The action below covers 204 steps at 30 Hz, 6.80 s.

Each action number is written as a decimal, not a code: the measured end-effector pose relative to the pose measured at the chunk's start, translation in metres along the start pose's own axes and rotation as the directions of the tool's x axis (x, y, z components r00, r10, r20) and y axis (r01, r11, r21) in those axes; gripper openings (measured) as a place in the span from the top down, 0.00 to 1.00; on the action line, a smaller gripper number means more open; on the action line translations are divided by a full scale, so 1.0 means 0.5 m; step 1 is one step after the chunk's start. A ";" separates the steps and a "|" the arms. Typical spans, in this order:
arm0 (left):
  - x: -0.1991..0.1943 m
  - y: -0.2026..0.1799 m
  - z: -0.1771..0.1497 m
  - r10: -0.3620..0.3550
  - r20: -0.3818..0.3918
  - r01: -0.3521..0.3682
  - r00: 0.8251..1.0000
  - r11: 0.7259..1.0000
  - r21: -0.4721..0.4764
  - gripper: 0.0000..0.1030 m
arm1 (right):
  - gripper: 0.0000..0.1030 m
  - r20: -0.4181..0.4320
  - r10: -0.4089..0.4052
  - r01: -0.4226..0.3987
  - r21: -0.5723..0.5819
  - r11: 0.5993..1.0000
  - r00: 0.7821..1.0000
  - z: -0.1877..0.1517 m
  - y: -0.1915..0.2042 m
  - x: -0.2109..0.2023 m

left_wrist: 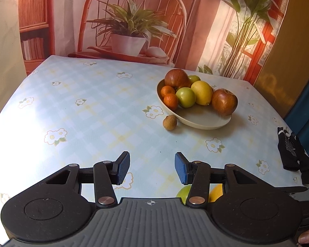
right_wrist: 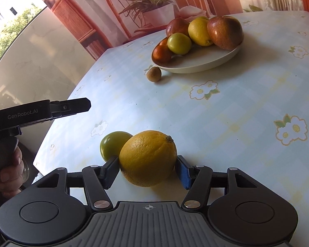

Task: Organize fruits
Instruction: 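Close the right gripper on the yellow citrus while the left gripper clamps its other side, then lift the yellow citrus with both grippers and carry it onto the plate, then open both grippers to release the yellow citrus, pull back, then grasp the green citrus on the table with the right gripper and lift it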

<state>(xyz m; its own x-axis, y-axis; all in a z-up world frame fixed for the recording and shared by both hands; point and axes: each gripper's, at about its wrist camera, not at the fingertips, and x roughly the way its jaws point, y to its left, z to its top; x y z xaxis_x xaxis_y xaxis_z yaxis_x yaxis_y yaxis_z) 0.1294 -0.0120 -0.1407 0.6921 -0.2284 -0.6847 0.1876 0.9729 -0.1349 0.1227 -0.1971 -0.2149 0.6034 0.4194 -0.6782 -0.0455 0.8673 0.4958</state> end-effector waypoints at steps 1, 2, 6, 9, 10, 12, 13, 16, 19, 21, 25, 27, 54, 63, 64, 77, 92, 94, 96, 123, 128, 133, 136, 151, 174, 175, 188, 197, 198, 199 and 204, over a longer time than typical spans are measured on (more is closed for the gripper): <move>0.000 0.000 0.000 0.000 0.000 0.000 1.000 1.000 -0.001 0.51 | 0.46 0.001 -0.001 0.001 -0.005 1.000 1.000 0.001 0.001 0.000; -0.001 0.001 -0.001 0.001 0.000 -0.001 1.000 1.000 -0.002 0.51 | 0.47 0.004 -0.008 0.008 -0.012 1.000 1.000 0.002 0.003 0.000; 0.000 0.005 -0.001 0.001 -0.004 -0.001 1.000 1.000 -0.011 0.51 | 0.47 0.021 -0.052 0.053 -0.065 0.996 0.998 0.015 0.005 0.000; 0.003 0.009 -0.003 -0.003 -0.012 0.003 1.000 1.000 -0.027 0.51 | 0.47 0.040 -0.097 0.101 -0.135 0.986 0.995 0.029 0.008 0.005; 0.004 0.011 -0.004 -0.003 -0.016 0.003 1.000 0.999 -0.032 0.51 | 0.47 0.044 -0.111 0.117 -0.158 0.981 0.993 0.034 0.010 0.008; 0.008 0.011 -0.004 -0.001 -0.022 0.000 1.000 0.999 -0.035 0.51 | 0.47 0.056 -0.141 0.150 -0.213 0.965 0.988 0.044 0.018 0.016; 0.009 0.012 -0.004 0.001 -0.023 -0.002 1.000 0.999 -0.035 0.51 | 0.47 0.062 -0.159 0.169 -0.249 0.954 0.985 0.050 0.024 0.022; 0.013 0.011 -0.002 0.002 -0.028 -0.003 1.000 0.999 -0.034 0.51 | 0.47 0.072 -0.182 0.195 -0.321 0.927 0.981 0.063 0.037 0.038; 0.020 0.010 0.003 0.005 -0.032 -0.006 0.999 0.999 -0.031 0.51 | 0.47 0.089 -0.192 0.212 -0.382 0.899 0.977 0.076 0.051 0.056; 0.025 0.010 0.006 0.007 -0.035 -0.008 0.999 1.000 -0.030 0.51 | 0.47 0.101 -0.200 0.224 -0.423 0.878 0.975 0.081 0.057 0.064; 0.036 0.008 0.016 0.004 -0.033 -0.005 0.999 1.000 -0.026 0.51 | 0.47 0.122 -0.204 0.238 -0.479 0.845 0.971 0.087 0.064 0.075; 0.040 0.007 0.022 -0.004 -0.030 0.003 1.000 1.000 -0.026 0.51 | 0.47 0.130 -0.196 0.234 -0.485 0.842 0.972 0.088 0.062 0.076; 0.173 -0.113 0.068 -0.246 -0.192 0.253 0.950 0.968 0.011 0.48 | 0.46 0.144 -0.152 0.203 -0.467 0.861 0.978 0.071 0.038 0.048; 0.180 -0.111 0.066 -0.289 -0.203 0.290 0.936 0.957 -0.028 0.50 | 0.60 0.114 -0.109 0.147 -0.411 0.899 0.987 0.052 0.006 0.009; 0.182 -0.107 0.066 -0.292 -0.199 0.290 0.935 0.956 -0.040 0.50 | 0.60 0.114 -0.106 0.143 -0.401 0.905 0.988 0.051 0.001 0.005; 0.203 -0.141 0.050 -0.354 -0.236 0.355 0.905 0.934 -0.039 0.48 | 0.52 0.125 -0.156 0.194 -0.410 0.891 0.980 0.066 0.013 -0.009; 0.208 -0.128 0.060 -0.393 -0.223 0.382 0.892 0.920 -0.092 0.52 | 0.52 0.147 -0.159 0.208 -0.425 0.881 0.976 0.041 0.006 -0.006; 0.208 -0.136 0.056 -0.400 -0.226 0.392 0.888 0.916 -0.082 0.52 | 0.52 0.152 -0.156 0.207 -0.426 0.881 0.976 0.036 0.007 -0.009; 0.208 -0.144 0.052 -0.409 -0.235 0.405 0.882 0.912 -0.067 0.52 | 0.52 0.152 -0.152 0.203 -0.417 0.886 0.977 0.034 0.004 -0.012; 0.213 -0.151 0.184 -0.366 -0.102 0.371 0.925 0.927 0.044 0.53 | 0.53 0.179 -0.101 0.163 -0.377 0.912 0.979 0.206 -0.003 0.022; 0.272 -0.138 0.220 -0.355 -0.119 0.357 0.927 0.934 -0.008 0.53 | 0.53 0.163 -0.136 0.188 -0.368 0.911 0.977 0.259 -0.023 0.072; 0.315 -0.129 0.231 -0.348 -0.138 0.346 0.927 0.937 -0.034 0.53 | 0.53 0.130 -0.165 0.202 -0.357 0.912 0.978 0.288 -0.044 0.120; 0.333 -0.127 0.230 -0.345 -0.153 0.344 0.926 0.938 -0.036 0.52 | 0.53 0.113 -0.181 0.210 -0.342 0.916 0.977 0.293 -0.053 0.136; 0.336 -0.123 0.227 -0.346 -0.145 0.344 0.927 0.938 -0.038 0.59 | 0.53 0.087 -0.218 0.230 -0.174 0.957 0.972 0.294 -0.094 0.150; 0.180 -0.021 0.203 -0.156 0.021 0.156 0.987 0.987 0.029 0.50 | 0.45 0.200 -0.213 0.236 -0.097 0.967 0.956 0.255 -0.076 0.059; 0.167 -0.015 0.198 -0.121 0.022 0.120 0.992 0.992 0.046 0.50 | 0.45 0.213 -0.209 0.235 -0.105 0.966 0.954 0.249 -0.071 0.051; 0.040 0.024 0.081 0.115 0.139 -0.113 0.984 0.993 -0.020 0.49 | 0.45 0.365 -0.133 0.162 -0.049 0.986 0.921 0.113 -0.018 -0.001; -0.003 0.049 0.030 0.192 0.164 -0.172 0.968 0.977 -0.128 0.49 | 0.45 0.285 -0.102 0.141 -0.121 0.983 0.953 0.033 0.024 0.020; -0.005 0.050 0.026 0.195 0.164 -0.174 0.967 0.976 -0.131 0.49 | 0.45 0.276 -0.091 0.131 -0.133 0.982 0.957 0.028 0.032 0.023; -0.006 0.051 0.022 0.196 0.162 -0.174 0.967 0.975 -0.138 0.49 | 0.45 0.267 -0.081 0.124 -0.148 0.981 0.960 0.025 0.038 0.026; 0.000 0.059 0.011 0.198 0.144 -0.175 0.970 0.972 -0.157 0.49 | 0.45 0.231 -0.047 0.101 -0.230 0.968 0.972 0.009 0.074 0.040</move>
<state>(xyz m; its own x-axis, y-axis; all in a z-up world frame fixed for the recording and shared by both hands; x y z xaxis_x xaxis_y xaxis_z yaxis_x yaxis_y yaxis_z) 0.1388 0.0165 -0.1411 0.8088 -0.0339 -0.5872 -0.0480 0.9912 -0.1234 0.1364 -0.1577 -0.2075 0.7722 0.3051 -0.5573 -0.1662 0.9436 0.2863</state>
